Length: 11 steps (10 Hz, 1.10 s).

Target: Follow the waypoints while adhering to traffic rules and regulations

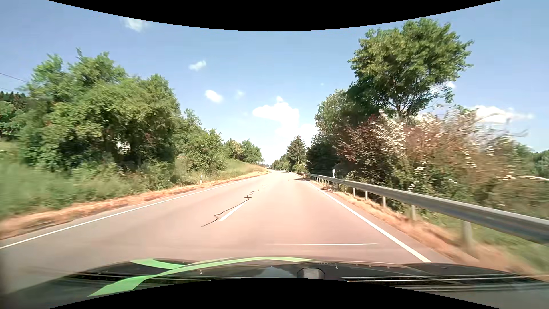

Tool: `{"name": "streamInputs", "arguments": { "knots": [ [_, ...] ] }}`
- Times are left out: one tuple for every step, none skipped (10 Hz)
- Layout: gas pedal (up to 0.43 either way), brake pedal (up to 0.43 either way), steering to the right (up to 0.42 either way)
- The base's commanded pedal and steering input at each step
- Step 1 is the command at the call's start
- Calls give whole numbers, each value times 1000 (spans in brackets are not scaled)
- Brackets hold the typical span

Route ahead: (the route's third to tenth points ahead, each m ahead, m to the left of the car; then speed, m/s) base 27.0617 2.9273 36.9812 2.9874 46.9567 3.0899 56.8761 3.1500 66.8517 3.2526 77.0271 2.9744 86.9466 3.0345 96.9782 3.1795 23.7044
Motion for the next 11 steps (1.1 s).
{"name": "streamInputs", "arguments": {
  "knots": [
    [240, 0, -1],
    [240, 0, -1],
    [240, 0, -1],
    [240, 0, -1],
    [240, 0, -1],
    [240, 0, -1],
    [240, 0, -1],
    [240, 0, -1],
    [240, 0, -2],
    [240, 0, -1],
    [240, 0, -1]
  ]
}}
